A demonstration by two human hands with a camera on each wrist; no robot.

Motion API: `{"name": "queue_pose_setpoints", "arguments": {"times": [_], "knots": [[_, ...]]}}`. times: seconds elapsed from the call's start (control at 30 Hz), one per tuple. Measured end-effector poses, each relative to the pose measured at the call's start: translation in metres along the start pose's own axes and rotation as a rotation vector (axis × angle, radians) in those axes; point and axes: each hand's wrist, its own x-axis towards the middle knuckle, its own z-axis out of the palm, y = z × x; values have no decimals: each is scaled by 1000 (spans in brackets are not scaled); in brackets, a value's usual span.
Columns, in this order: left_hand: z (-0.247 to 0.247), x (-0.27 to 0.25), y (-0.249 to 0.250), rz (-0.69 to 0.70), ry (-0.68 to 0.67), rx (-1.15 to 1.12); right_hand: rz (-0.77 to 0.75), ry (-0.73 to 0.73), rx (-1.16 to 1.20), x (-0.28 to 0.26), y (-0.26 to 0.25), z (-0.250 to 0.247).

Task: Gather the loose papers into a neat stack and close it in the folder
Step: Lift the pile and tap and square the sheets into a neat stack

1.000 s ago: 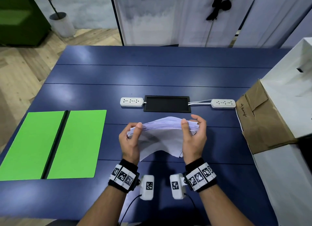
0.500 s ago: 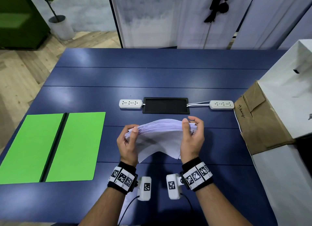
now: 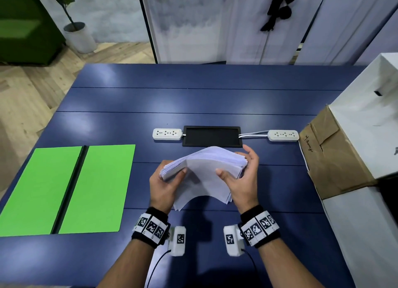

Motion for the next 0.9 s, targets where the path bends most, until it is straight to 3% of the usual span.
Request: {"name": "queue_pose_setpoints", "arguments": {"times": [0.13, 0.23, 0.3, 0.37, 0.43, 0.5, 0.67, 0.8, 0.9], "knots": [[0, -1, 9, -5, -18, 1, 41, 26, -3, 3, 14, -5], [-5, 3, 35, 137, -80, 196, 91, 29, 86, 6, 21, -4], [-8, 11, 55, 268, -159, 458, 92, 8, 108, 7, 22, -3], [0, 21, 73, 363, -253, 896, 85, -4, 124, 7, 21, -1], [19, 28, 89, 354, -343, 1259, 93, -6, 144, 7, 20, 0], [42, 32, 96, 304, -450, 1432, 99, -9, 155, 6, 20, 1], [76, 35, 94, 209, -635, 1560, 102, -12, 128, 3, 18, 1], [75, 36, 89, 252, -635, 1616, 116, 12, 104, 1, 23, 1], [62, 40, 91, 277, -602, 1576, 216, 120, -39, -5, 46, -8]]}}
